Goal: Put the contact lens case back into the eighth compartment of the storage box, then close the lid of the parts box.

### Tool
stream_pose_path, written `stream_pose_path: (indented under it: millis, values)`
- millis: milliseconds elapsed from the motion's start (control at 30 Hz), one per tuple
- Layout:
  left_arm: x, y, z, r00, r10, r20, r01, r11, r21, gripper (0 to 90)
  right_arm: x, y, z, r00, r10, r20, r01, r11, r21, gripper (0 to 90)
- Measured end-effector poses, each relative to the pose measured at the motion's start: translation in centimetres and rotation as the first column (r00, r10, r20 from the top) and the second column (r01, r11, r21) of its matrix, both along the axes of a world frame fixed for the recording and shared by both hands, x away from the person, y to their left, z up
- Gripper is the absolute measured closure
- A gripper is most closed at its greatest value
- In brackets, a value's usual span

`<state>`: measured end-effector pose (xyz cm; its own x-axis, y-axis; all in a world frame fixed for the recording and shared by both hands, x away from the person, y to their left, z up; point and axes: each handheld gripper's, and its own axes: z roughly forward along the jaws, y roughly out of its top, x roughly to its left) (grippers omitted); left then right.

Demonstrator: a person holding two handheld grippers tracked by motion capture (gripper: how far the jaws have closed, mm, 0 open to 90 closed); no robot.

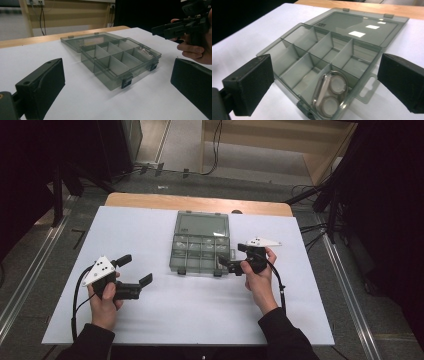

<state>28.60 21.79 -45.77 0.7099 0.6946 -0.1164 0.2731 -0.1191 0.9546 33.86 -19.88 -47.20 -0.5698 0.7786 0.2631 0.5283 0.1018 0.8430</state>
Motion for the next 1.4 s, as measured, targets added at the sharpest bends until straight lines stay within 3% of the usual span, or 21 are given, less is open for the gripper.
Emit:
stream_pose_path:
  millis: [333,533,967,1400]
  values:
    - [2.0,-1.2,-0.2,0.9994,-0.023,-0.025,0.024,0.9997,0.006,0.0,0.0,-0.9,-0.1,0.9997,-0.024,0.002,0.024,0.9997,0.009,0.0]
    - [3.1,-1.9,0.1,0.9995,-0.021,-0.022,0.021,0.9998,-0.005,0.0,0.0,-1.1,0.0,0.9998,-0.021,0.001,0.021,0.9996,0.016,0.0]
    - [4.9,-3.5,0.6,0.9986,-0.053,-0.007,0.053,0.9984,0.021,0.0,0.2,-1.3,0.1,0.9995,-0.029,0.009,0.029,0.9992,0.028,0.0]
    - [6.7,-4.4,0.5,0.9978,-0.055,-0.037,0.055,0.9984,0.012,0.0,0.7,-1.2,0.1,0.9998,-0.022,-0.002,0.022,0.9994,0.027,0.0]
